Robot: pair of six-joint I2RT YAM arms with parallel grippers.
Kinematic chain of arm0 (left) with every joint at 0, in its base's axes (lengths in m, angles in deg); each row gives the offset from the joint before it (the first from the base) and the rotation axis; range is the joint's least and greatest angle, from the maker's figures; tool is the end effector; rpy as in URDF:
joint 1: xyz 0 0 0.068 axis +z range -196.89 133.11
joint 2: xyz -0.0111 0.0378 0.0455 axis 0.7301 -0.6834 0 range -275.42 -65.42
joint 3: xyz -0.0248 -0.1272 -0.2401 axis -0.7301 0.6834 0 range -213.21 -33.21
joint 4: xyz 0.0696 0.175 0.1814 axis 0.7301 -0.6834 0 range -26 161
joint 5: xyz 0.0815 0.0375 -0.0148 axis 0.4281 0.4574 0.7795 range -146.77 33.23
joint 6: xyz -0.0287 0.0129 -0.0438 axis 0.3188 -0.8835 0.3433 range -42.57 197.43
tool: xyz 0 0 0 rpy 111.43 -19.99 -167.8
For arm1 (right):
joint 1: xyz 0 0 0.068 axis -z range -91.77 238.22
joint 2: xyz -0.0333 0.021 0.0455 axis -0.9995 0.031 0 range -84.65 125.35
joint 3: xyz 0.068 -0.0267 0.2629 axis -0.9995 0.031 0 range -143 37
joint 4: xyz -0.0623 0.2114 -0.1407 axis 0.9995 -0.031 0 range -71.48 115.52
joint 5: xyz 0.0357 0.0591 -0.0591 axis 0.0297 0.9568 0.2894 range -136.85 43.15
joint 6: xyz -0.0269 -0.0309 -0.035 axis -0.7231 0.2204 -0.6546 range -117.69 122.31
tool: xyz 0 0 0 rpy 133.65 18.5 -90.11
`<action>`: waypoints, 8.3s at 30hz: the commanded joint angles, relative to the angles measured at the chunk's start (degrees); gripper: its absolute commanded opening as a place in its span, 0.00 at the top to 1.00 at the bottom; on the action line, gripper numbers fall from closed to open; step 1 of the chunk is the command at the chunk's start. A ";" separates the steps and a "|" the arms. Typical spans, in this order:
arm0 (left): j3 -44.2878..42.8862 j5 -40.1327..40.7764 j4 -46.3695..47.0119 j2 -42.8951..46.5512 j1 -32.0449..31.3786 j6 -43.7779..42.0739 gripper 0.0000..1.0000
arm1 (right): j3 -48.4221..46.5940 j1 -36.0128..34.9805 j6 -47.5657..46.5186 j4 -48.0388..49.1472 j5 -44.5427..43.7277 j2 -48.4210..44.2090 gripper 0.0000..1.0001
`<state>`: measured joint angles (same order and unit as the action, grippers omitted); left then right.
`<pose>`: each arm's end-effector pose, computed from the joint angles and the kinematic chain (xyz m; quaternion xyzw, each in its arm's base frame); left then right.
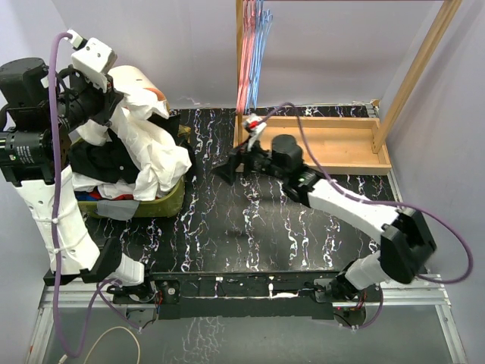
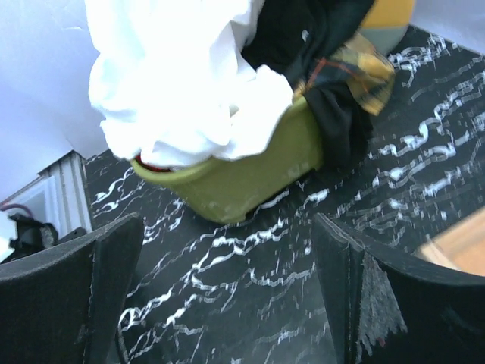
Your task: Place the shirt on the hanger
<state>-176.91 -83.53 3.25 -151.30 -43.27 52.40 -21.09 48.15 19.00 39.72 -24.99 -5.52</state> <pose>0.1856 -0.0043 0.5979 0.2846 0.7042 -0.0168 0.6502 0.2414 0.2205 0.3281 -0.2721 0.6938 0.4345 0.5058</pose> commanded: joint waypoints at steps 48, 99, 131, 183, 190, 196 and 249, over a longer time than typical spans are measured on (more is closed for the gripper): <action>-30.60 2.86 18.70 -14.87 -0.20 17.04 1.00 | -43.31 -11.51 -31.31 -9.95 -29.69 -7.80 0.92; 20.14 22.26 20.11 -21.69 -0.20 20.04 0.06 | 16.46 -26.92 -22.40 22.44 -40.33 -1.03 0.02; 39.07 -4.06 -8.95 -1.33 -5.39 -77.38 0.21 | 14.29 -27.15 -20.91 36.42 -32.00 23.61 0.02; 40.60 -2.91 -3.48 -3.17 -7.66 -79.22 1.00 | 7.31 -21.98 -23.62 39.68 -36.93 30.83 0.92; 35.48 -8.31 10.00 3.07 -7.66 -64.04 1.00 | 11.66 -21.98 -27.33 33.35 -41.14 8.33 0.92; 29.03 -7.70 24.63 3.55 -7.66 -40.33 1.00 | 9.63 -21.61 -34.09 25.86 -44.87 -5.90 0.92; 44.87 18.79 41.37 -26.67 -26.56 21.64 1.00 | 33.77 24.97 16.63 13.96 -33.43 -16.77 0.69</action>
<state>-130.20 -64.23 45.04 -176.99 -71.16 71.81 16.05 71.78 33.58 47.98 -63.04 -24.78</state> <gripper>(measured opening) 0.011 0.180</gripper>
